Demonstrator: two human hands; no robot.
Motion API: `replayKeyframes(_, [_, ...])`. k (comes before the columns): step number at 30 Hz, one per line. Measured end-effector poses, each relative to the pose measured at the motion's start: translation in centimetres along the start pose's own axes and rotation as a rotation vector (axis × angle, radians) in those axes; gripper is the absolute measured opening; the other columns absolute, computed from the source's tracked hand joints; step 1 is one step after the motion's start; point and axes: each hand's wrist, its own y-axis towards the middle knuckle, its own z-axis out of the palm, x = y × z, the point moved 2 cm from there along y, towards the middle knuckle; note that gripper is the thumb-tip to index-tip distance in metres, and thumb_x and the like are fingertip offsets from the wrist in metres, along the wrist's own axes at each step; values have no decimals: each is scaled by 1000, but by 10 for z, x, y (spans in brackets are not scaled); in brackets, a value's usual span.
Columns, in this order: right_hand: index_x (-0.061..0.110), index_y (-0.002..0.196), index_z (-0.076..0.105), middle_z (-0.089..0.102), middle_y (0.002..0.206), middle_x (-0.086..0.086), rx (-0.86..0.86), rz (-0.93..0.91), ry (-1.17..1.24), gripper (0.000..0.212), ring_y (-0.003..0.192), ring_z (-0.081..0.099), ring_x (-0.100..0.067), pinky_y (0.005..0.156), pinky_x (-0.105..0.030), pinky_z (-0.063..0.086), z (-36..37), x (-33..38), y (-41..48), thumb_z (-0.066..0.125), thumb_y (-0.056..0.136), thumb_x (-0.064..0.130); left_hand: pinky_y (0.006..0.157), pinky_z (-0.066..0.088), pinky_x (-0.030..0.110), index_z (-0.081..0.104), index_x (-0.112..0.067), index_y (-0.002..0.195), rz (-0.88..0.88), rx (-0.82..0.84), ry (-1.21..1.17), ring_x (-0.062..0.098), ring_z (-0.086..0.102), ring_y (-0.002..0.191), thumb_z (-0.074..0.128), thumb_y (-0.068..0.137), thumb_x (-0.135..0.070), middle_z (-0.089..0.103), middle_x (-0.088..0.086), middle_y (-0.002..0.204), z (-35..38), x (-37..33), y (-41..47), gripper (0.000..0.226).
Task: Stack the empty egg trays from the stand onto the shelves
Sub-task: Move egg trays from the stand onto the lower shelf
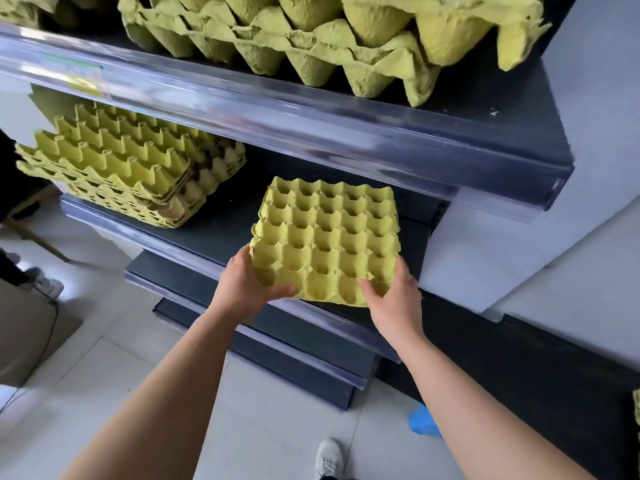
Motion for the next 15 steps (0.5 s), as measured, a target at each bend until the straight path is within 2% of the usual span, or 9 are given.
replayKeyframes(2, [19,148,18,39,141,-15,-11,32,-15,81,125,40,-32,103,-47,37,8,3,4,59,85,50,88,54,43,50,-35,119,18,29,16,15,60,102,82,27,-76,62,-6,113,-1,5,18,106])
replayKeyframes(5, [18,148,17,37,141,-17,-26,66,-40,80,124,41,-34,102,-46,37,19,9,7,58,87,48,88,53,40,50,-24,125,45,53,57,15,59,102,79,25,-80,59,-4,118,-4,8,37,118])
replayKeyframes(10, [15,149,15,35,142,-19,-48,135,-73,79,124,40,-37,103,-46,35,39,18,10,55,89,48,83,48,32,47,-19,131,69,134,105,16,57,105,86,39,-65,57,-3,122,-8,10,66,110])
replayKeyframes(13, [14,148,17,36,141,-20,-71,177,-78,77,124,40,-38,103,-46,35,50,23,8,54,90,46,88,52,38,46,-23,132,85,187,131,14,59,106,80,31,-77,59,-6,123,-12,18,81,119])
replayKeyframes(15, [12,148,17,36,141,-20,-81,190,-75,76,125,40,-37,102,-45,36,57,25,7,54,90,45,89,53,40,45,-23,132,94,216,130,14,59,106,81,33,-76,58,-7,123,-14,24,91,118])
